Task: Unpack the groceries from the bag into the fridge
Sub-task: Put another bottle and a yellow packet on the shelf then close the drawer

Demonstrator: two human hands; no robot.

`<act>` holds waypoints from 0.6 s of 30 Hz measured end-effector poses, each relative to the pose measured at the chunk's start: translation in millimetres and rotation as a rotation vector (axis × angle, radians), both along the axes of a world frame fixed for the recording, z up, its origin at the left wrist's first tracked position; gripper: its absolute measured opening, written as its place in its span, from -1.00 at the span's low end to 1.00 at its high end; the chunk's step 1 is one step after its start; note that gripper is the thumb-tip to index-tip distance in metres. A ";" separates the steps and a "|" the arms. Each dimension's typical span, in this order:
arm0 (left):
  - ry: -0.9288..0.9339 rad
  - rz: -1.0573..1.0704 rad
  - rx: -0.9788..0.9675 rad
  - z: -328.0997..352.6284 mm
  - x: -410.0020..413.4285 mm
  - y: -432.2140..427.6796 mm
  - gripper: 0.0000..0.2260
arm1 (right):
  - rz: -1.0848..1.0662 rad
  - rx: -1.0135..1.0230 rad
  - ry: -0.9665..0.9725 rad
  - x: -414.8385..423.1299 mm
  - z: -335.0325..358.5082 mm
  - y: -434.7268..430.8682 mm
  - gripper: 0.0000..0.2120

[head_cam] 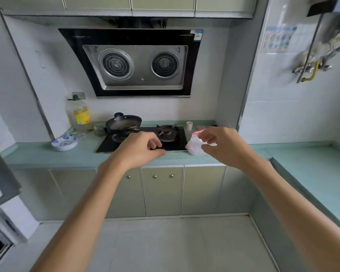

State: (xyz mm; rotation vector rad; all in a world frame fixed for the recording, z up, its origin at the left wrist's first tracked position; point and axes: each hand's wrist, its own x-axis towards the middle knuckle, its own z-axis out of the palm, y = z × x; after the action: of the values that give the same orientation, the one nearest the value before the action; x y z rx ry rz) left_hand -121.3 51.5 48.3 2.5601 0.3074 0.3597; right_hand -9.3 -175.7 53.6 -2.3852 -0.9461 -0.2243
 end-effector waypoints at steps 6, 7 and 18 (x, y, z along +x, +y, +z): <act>0.024 -0.111 0.047 0.6 88.9 -28.7 -0.82 | -0.128 0.009 0.028 71.4 -8.0 -42.5 -0.76; 0.027 -0.127 0.053 -0.4 103.8 -31.1 -0.82 | -0.145 0.014 0.037 82.4 -12.2 -44.9 -0.76; 0.099 -0.338 0.023 -32.8 294.7 9.4 -0.85 | -0.321 -0.053 0.147 234.3 -50.0 -16.6 -0.73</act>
State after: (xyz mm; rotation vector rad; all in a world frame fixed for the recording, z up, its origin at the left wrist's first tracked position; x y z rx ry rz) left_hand 173.4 61.0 15.5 2.5952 -0.0966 0.1104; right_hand 225.0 -192.3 3.6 -2.5543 -0.5047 -0.1424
